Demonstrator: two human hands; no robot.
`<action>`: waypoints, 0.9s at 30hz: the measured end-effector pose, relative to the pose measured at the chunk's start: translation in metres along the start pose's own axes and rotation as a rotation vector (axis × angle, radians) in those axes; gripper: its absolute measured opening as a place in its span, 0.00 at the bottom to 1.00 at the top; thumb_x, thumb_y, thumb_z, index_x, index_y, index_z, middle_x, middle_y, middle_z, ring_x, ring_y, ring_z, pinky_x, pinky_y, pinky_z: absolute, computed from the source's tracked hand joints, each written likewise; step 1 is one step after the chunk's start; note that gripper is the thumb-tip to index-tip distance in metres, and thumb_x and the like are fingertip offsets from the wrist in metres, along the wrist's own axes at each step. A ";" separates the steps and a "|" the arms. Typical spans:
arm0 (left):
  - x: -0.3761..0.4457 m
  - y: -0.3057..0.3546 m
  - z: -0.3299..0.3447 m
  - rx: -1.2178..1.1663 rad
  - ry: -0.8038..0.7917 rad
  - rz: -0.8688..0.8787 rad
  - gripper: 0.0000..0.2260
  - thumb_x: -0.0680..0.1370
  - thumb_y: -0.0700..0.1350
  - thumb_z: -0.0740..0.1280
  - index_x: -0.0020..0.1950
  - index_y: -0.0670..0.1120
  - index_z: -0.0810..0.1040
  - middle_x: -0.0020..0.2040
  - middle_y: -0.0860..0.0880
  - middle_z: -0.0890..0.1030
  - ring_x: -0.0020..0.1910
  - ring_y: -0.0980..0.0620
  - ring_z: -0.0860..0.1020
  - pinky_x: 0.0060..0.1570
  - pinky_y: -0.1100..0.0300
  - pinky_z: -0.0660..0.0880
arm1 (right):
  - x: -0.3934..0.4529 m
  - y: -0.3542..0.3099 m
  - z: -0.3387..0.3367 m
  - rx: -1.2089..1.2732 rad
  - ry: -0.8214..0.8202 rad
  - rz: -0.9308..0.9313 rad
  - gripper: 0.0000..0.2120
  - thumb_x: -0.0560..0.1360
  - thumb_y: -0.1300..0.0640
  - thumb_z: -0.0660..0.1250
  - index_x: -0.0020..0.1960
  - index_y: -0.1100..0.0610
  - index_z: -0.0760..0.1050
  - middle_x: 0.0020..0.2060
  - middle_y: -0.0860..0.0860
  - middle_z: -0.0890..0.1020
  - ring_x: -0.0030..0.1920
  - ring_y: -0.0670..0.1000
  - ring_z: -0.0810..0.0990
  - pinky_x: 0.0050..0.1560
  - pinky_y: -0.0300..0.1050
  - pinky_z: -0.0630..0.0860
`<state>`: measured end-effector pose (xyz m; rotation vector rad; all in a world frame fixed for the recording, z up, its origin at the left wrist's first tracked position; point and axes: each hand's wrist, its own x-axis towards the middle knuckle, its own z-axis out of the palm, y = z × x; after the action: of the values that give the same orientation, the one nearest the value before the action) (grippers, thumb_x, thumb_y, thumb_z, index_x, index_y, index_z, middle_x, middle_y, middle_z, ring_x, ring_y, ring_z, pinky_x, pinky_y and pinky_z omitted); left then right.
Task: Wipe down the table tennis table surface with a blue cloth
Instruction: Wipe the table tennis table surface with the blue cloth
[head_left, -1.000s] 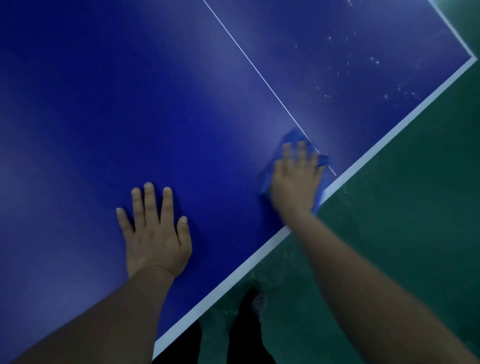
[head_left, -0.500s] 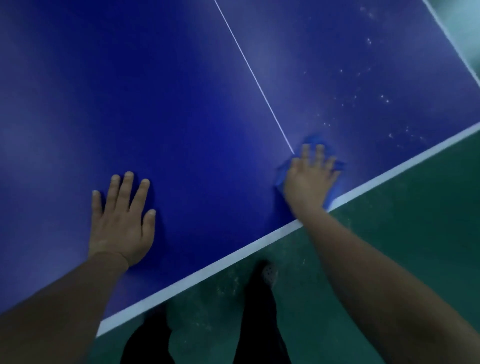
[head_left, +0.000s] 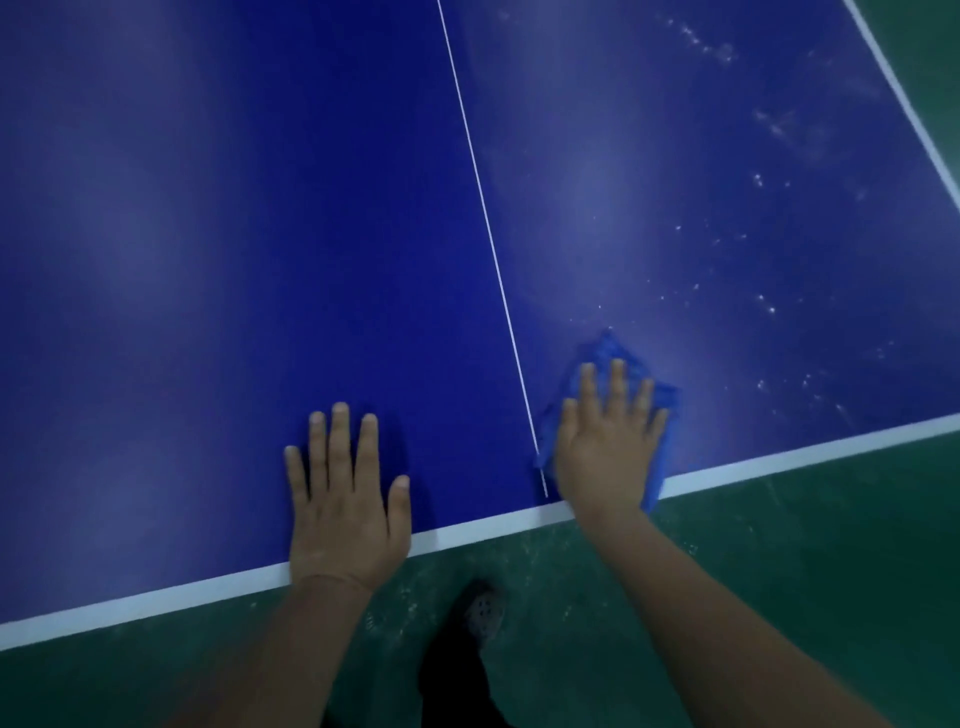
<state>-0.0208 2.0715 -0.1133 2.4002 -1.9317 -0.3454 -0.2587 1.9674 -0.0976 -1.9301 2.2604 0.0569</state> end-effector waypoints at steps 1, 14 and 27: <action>0.000 -0.001 0.002 0.010 0.019 0.007 0.32 0.82 0.58 0.48 0.81 0.42 0.50 0.83 0.42 0.47 0.82 0.43 0.44 0.77 0.42 0.41 | -0.007 -0.024 0.005 -0.023 0.002 -0.134 0.26 0.84 0.43 0.47 0.81 0.47 0.53 0.81 0.51 0.51 0.80 0.62 0.47 0.78 0.65 0.45; -0.001 -0.002 0.002 0.032 -0.017 0.043 0.30 0.81 0.56 0.48 0.81 0.44 0.59 0.82 0.42 0.54 0.81 0.43 0.48 0.77 0.36 0.48 | 0.181 0.012 -0.019 -0.065 0.072 -0.047 0.28 0.81 0.44 0.47 0.80 0.50 0.59 0.80 0.55 0.57 0.78 0.66 0.54 0.74 0.71 0.52; 0.001 -0.001 0.000 0.028 -0.019 0.027 0.30 0.81 0.56 0.47 0.80 0.44 0.59 0.82 0.42 0.55 0.81 0.43 0.48 0.77 0.38 0.45 | 0.018 0.025 0.004 -0.078 -0.011 -0.650 0.25 0.82 0.45 0.50 0.77 0.49 0.66 0.77 0.54 0.65 0.77 0.64 0.61 0.73 0.69 0.59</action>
<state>-0.0199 2.0712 -0.1135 2.3933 -1.9879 -0.3435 -0.2856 1.9547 -0.1067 -2.5880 1.5383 0.0714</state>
